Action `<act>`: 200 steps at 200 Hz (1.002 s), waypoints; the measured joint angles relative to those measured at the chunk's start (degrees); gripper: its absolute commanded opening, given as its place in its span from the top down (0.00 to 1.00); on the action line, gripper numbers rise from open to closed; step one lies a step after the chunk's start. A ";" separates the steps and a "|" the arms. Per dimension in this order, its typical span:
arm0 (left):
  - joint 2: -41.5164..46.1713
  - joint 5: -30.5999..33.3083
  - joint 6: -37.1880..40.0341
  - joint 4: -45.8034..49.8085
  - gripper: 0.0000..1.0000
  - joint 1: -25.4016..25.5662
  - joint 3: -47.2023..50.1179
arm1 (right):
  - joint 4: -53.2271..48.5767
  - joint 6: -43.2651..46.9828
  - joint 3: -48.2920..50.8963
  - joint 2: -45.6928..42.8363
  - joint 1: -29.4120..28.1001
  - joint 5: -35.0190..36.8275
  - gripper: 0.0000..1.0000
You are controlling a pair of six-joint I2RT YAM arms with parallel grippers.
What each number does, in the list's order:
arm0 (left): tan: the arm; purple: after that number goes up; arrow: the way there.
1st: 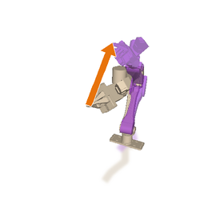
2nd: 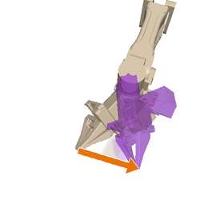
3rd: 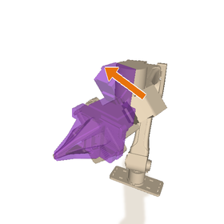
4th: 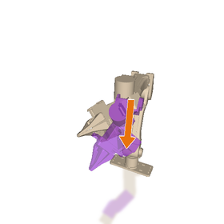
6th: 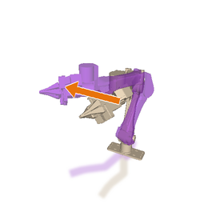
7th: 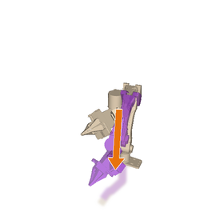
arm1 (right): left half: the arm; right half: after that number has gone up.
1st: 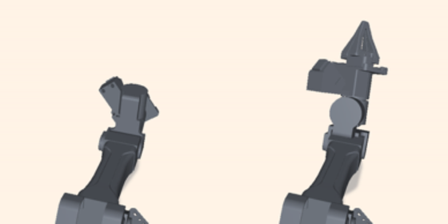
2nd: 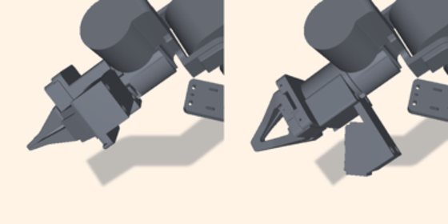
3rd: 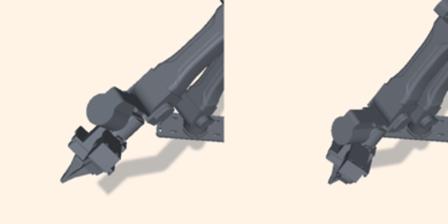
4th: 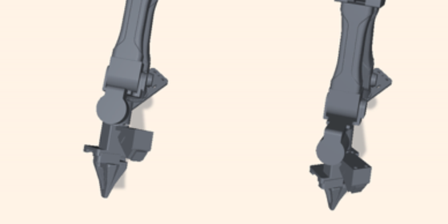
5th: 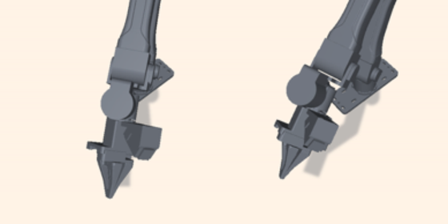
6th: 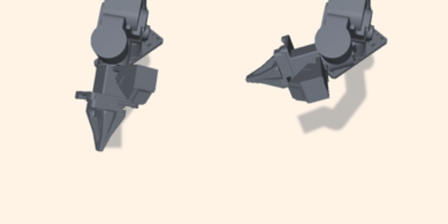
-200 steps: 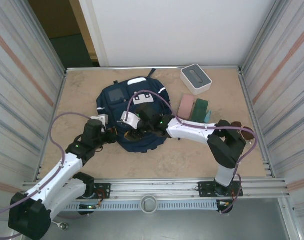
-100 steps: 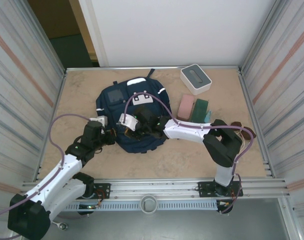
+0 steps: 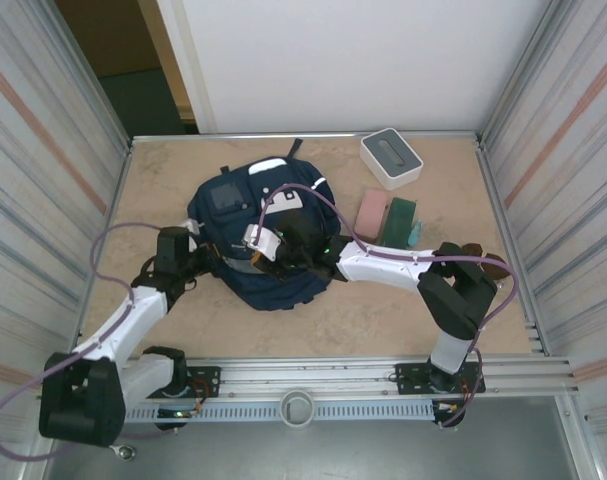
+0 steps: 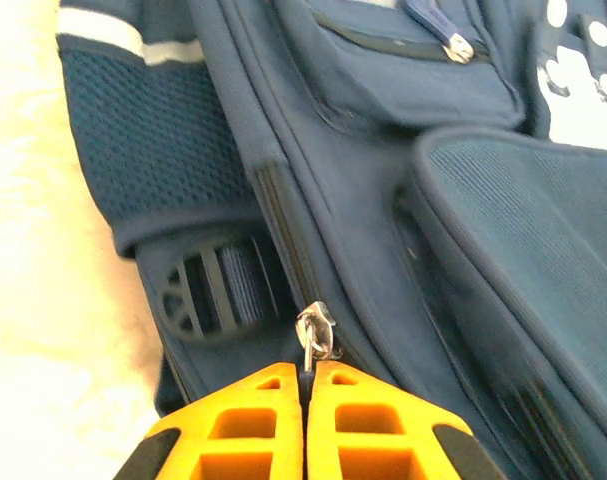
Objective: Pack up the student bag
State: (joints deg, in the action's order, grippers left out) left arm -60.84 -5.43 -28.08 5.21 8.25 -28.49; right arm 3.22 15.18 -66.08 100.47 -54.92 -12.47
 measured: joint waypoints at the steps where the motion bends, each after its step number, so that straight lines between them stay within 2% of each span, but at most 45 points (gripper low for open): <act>1: -0.15 -0.02 0.00 -0.07 1.00 -0.09 -0.07 | 0.02 -0.02 0.00 0.00 0.04 -0.02 1.00; 17: -4.02 -0.15 0.17 -1.33 0.97 -1.70 -1.62 | 0.17 -0.59 0.00 0.00 0.17 -0.46 1.00; 56: -7.13 1.05 0.94 -2.16 0.77 -3.41 -3.41 | -0.72 -3.23 -1.75 0.72 0.31 -0.70 1.00; 93: -1.31 5.53 1.31 -1.53 0.65 -4.83 -3.43 | -2.21 -5.46 -3.61 2.05 0.28 -0.85 1.00; 126: 6.10 6.10 1.20 -0.28 0.57 -4.87 -3.43 | -3.13 -6.71 -5.53 2.58 0.31 -0.33 0.98; 166: 12.28 2.38 0.42 -0.44 0.45 -4.87 -3.43 | -5.07 -8.98 -8.13 2.58 1.31 0.59 0.89; 181: 13.46 -0.04 0.26 -0.94 0.41 -4.87 -3.34 | -6.05 -10.05 -9.44 2.58 1.77 1.11 0.89; 200: 14.64 -3.37 0.48 -2.64 0.35 -4.74 -2.47 | -7.98 -10.73 -11.34 2.60 2.49 1.22 0.95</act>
State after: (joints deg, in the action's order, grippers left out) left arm -46.19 -8.80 -27.59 2.57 3.51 -30.96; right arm -4.75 4.45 -77.43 103.07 -52.42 -11.25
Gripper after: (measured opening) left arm 0.617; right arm 0.090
